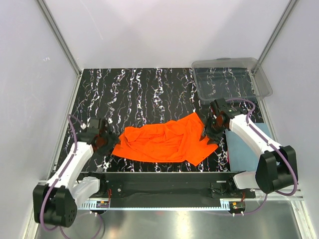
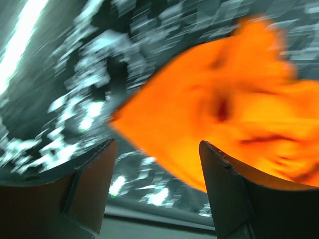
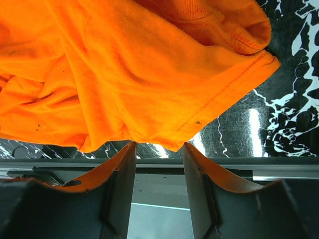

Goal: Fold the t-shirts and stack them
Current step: Flatten the tshirt out

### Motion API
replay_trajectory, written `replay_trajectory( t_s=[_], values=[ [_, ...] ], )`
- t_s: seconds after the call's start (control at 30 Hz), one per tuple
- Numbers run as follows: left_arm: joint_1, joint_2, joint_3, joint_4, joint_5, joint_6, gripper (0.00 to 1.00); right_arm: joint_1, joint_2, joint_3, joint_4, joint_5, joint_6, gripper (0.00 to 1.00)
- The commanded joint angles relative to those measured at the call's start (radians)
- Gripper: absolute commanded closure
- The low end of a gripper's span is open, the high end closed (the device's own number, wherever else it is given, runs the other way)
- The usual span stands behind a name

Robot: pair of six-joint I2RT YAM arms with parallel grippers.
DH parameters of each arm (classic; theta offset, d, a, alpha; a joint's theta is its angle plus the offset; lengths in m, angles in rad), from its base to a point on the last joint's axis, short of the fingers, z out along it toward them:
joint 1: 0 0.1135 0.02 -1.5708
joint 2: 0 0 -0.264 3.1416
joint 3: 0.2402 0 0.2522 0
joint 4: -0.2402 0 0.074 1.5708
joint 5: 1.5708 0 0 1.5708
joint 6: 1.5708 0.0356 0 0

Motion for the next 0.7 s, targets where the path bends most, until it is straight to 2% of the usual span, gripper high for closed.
replay_trajectory(
  t_s=[0.0,0.13,0.4,0.5,0.63,0.67],
  values=[
    [0.003,0.044,-0.031,-0.070,-0.100,-0.080,0.29,0.000,-0.036,0.012,0.009,0.030,0.009,0.51],
    [0.017,0.145,-0.025,-0.038,-0.128,-0.084,0.36,-0.003,-0.030,0.024,0.010,0.030,0.010,0.51],
    [0.040,0.272,-0.048,0.056,-0.091,-0.097,0.41,-0.034,-0.021,0.012,0.010,0.065,0.009,0.52],
    [0.051,0.309,-0.062,0.091,-0.100,-0.095,0.46,-0.049,-0.011,0.009,0.012,0.067,0.007,0.52],
    [0.082,0.338,-0.051,0.128,-0.098,-0.058,0.92,-0.080,0.016,0.001,0.018,0.088,0.012,0.52],
    [0.088,0.334,-0.045,0.122,-0.098,-0.042,0.98,-0.091,0.024,-0.003,0.021,0.093,0.018,0.52]
  ],
)
